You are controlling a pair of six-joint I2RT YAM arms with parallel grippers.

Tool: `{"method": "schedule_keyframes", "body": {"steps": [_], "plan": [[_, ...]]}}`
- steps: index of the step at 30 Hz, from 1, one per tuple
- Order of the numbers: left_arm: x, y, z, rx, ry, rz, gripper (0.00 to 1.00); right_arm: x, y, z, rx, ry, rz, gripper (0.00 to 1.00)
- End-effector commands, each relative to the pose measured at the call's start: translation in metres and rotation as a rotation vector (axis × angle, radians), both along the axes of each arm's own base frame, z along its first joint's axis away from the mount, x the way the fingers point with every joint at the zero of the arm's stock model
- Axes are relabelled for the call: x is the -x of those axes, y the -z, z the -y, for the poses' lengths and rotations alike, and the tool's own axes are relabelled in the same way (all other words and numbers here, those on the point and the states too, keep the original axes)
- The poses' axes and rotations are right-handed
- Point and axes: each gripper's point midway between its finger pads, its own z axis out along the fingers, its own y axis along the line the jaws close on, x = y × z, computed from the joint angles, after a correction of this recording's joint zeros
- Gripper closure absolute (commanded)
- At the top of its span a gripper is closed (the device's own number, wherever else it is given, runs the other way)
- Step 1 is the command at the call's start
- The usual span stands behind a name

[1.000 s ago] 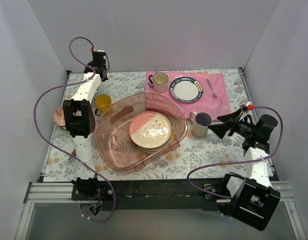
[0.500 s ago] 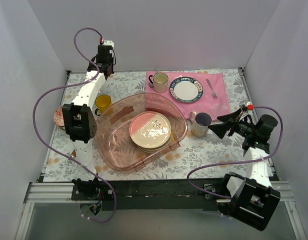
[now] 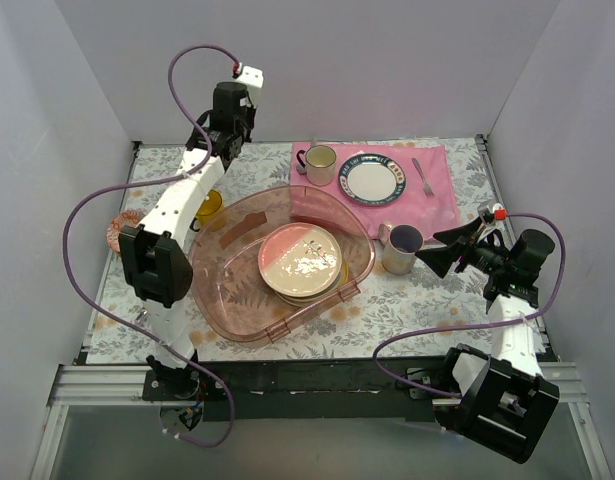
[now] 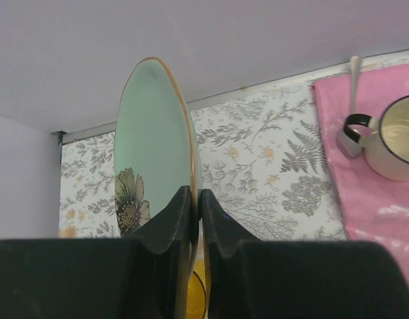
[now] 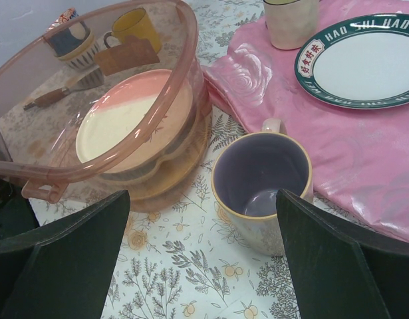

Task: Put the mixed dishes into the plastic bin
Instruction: Pick up the plate at the center of the board.

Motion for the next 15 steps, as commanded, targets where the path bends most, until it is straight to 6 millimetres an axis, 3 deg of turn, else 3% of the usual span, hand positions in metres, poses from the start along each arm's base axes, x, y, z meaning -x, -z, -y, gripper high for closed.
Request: {"method": "schedule_keyframes", "body": {"steps": [1, 3, 4, 10, 15], "plan": [[0.038, -0.11, 0.025, 0.002, 0.105, 0.26, 1.0, 0.0, -0.018, -0.002, 0.029, -0.022, 0.074, 0.01], [0.048, -0.105, 0.044, -0.02, 0.155, 0.253, 1.0, 0.001, -0.018, -0.002, 0.031, -0.023, 0.076, 0.01], [0.056, -0.115, 0.048, -0.028, 0.168, 0.275, 1.0, 0.001, -0.019, -0.002, 0.033, -0.022, 0.079, 0.01], [0.093, -0.121, 0.091, -0.047, 0.284, 0.296, 1.0, 0.002, -0.022, -0.002, 0.043, -0.025, 0.092, 0.01], [0.136, -0.136, 0.126, -0.01, 0.444, 0.335, 1.0, 0.003, -0.034, -0.003, 0.036, -0.044, 0.071, 0.01]]}}
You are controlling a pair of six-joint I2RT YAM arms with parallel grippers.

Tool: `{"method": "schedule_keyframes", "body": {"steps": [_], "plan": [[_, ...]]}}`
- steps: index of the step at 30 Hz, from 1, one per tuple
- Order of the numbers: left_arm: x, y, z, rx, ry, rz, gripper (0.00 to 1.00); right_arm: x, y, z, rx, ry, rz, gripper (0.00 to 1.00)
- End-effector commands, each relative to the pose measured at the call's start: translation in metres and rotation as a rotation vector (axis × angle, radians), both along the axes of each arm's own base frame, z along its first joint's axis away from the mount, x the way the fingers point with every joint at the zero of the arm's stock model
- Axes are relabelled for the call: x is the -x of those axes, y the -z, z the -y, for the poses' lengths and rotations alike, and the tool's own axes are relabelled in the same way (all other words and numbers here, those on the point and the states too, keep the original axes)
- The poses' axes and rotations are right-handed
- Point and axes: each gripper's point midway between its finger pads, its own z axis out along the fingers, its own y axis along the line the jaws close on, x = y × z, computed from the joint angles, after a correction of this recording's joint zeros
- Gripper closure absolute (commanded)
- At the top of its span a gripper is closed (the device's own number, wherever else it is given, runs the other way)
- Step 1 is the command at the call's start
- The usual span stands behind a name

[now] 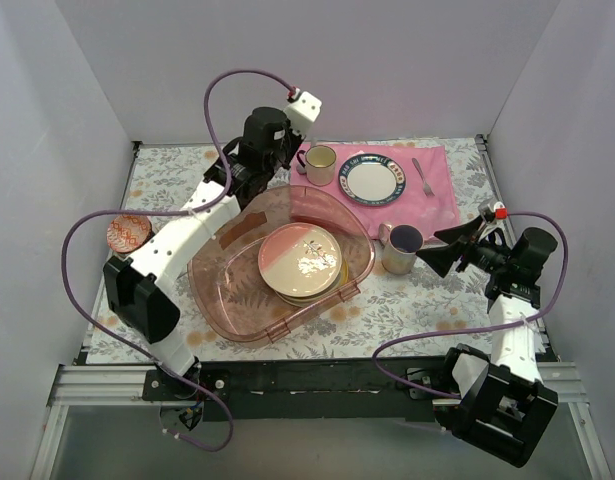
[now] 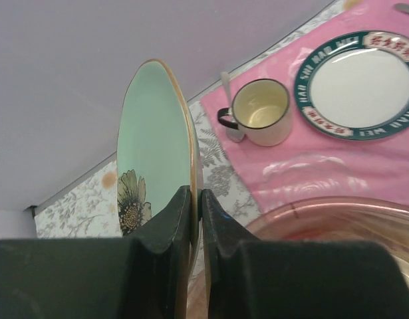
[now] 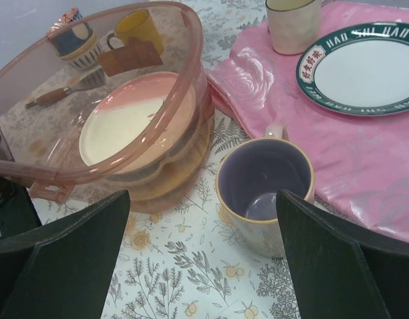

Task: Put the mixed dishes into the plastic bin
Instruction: Pick up the plate at the center of the board.

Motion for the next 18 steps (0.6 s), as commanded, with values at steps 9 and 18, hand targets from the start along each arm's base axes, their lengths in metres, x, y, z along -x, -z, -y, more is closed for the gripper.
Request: {"method": "schedule_keyframes", "body": {"steps": [9, 18], "plan": [[0.116, -0.077, 0.058, 0.141, 0.364, 0.234, 1.0, -0.012, -0.109, -0.002, -0.039, -0.108, -0.034, 0.05], [0.188, -0.066, 0.137, 0.182, 0.551, 0.244, 1.0, -0.014, -0.141, -0.029, -0.072, -0.159, -0.244, 0.08]]}}
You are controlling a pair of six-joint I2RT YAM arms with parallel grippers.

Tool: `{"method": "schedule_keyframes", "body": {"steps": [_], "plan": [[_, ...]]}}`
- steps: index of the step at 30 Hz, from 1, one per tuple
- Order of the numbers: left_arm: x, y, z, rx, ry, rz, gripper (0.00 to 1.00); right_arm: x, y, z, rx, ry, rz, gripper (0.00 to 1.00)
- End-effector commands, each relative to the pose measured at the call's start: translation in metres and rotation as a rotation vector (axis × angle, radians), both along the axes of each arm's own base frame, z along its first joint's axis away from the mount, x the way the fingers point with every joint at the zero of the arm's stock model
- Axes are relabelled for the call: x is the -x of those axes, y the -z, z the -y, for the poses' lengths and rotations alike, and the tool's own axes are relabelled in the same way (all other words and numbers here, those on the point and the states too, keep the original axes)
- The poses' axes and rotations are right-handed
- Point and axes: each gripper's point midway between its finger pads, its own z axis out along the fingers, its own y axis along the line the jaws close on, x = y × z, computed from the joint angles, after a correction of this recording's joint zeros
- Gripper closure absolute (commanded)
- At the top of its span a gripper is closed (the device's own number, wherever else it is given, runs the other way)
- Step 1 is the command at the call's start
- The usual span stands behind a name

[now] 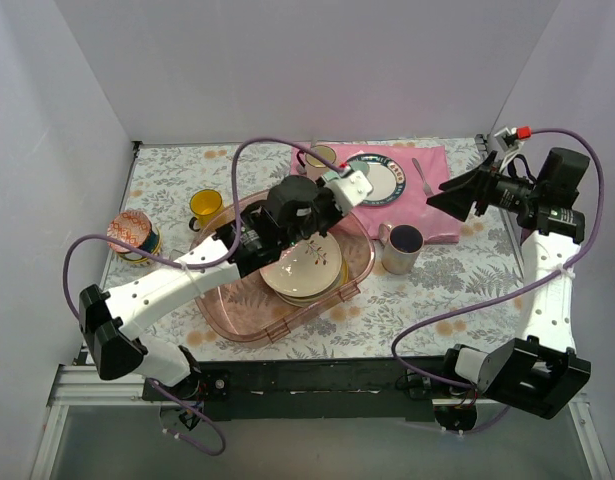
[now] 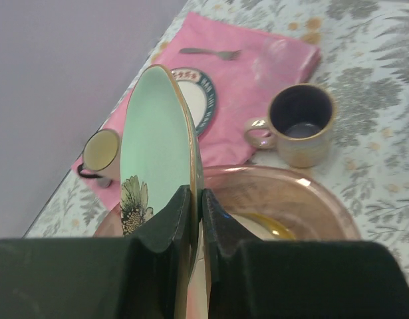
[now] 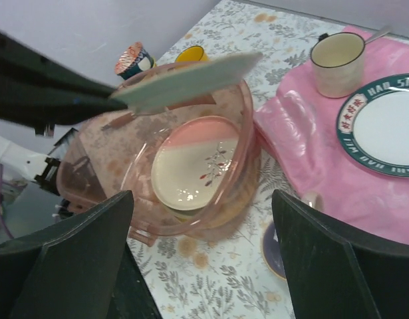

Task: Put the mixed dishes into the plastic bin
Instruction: Pick up the plate at the center of the board.

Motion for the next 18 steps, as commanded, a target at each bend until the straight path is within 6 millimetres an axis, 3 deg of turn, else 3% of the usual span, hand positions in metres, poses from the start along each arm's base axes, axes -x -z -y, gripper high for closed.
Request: {"method": "schedule_keyframes", "body": {"steps": [1, 3, 8, 11, 16, 18], "plan": [[0.033, -0.067, 0.033, 0.165, 0.071, 0.176, 1.0, 0.014, -0.004, -0.02, -0.04, -0.018, -0.178, 0.08], [0.045, -0.062, 0.047, 0.143, 0.083, 0.191, 1.0, 0.014, -0.002, -0.027, -0.042, -0.014, -0.212, 0.09], [0.071, -0.051, 0.081, 0.106, 0.133, 0.203, 1.0, 0.013, 0.015, -0.021, -0.046, 0.144, -0.355, 0.09], [0.081, -0.048, 0.092, 0.085, 0.147, 0.221, 1.0, 0.024, 0.022, -0.025, -0.067, 0.146, -0.409, 0.09], [0.085, -0.041, 0.106, 0.054, 0.14, 0.254, 1.0, 0.033, 0.057, -0.024, -0.071, 0.189, -0.543, 0.11], [0.09, -0.042, 0.11, 0.059, 0.148, 0.26, 1.0, 0.036, 0.063, -0.024, -0.063, 0.201, -0.554, 0.11]]}}
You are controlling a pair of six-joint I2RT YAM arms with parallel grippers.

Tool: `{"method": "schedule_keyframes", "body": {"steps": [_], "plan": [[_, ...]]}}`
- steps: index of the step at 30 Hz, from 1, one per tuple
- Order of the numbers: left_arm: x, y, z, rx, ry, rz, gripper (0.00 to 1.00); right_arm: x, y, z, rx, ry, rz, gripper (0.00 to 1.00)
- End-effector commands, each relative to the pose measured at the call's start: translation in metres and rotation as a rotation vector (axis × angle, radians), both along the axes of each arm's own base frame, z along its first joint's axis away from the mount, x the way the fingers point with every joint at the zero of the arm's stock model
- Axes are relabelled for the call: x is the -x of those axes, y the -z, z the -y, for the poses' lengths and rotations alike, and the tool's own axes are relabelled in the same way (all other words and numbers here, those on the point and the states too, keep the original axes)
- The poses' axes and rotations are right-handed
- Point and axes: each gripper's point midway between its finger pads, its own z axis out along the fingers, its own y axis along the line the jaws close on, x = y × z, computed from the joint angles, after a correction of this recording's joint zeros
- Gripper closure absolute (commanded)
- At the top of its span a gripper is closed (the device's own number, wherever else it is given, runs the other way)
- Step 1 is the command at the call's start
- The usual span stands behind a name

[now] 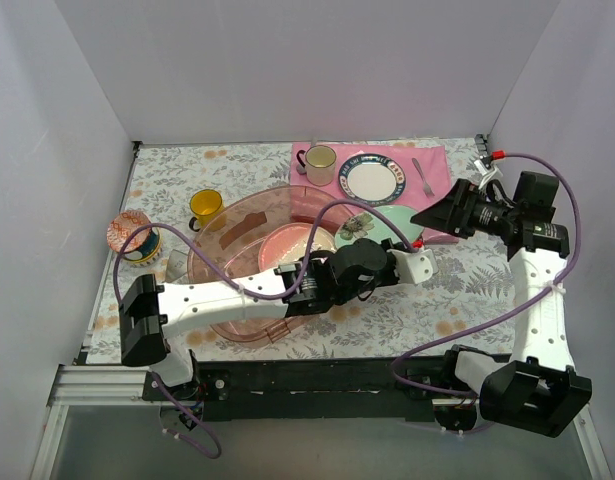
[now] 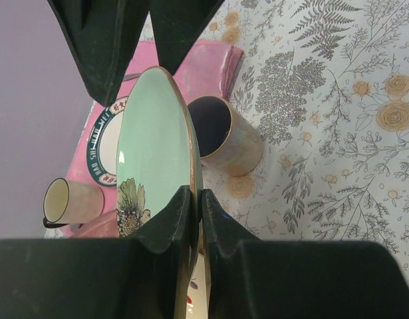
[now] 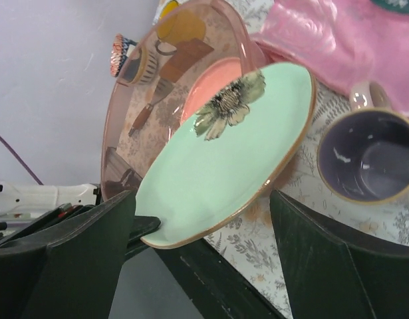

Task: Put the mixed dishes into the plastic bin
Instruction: Pick up the plate at the center of the board.

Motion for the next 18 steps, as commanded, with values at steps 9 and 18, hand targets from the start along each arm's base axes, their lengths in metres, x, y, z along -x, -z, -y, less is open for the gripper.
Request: {"method": "schedule_keyframes", "body": {"steps": [9, 18], "plan": [[0.008, -0.092, 0.019, 0.197, -0.034, 0.211, 1.0, 0.013, 0.033, 0.0, -0.019, 0.082, -0.157, 0.22], [0.017, -0.075, 0.033, 0.15, -0.023, 0.233, 1.0, 0.018, 0.026, -0.009, -0.123, 0.047, -0.185, 0.73]]}}
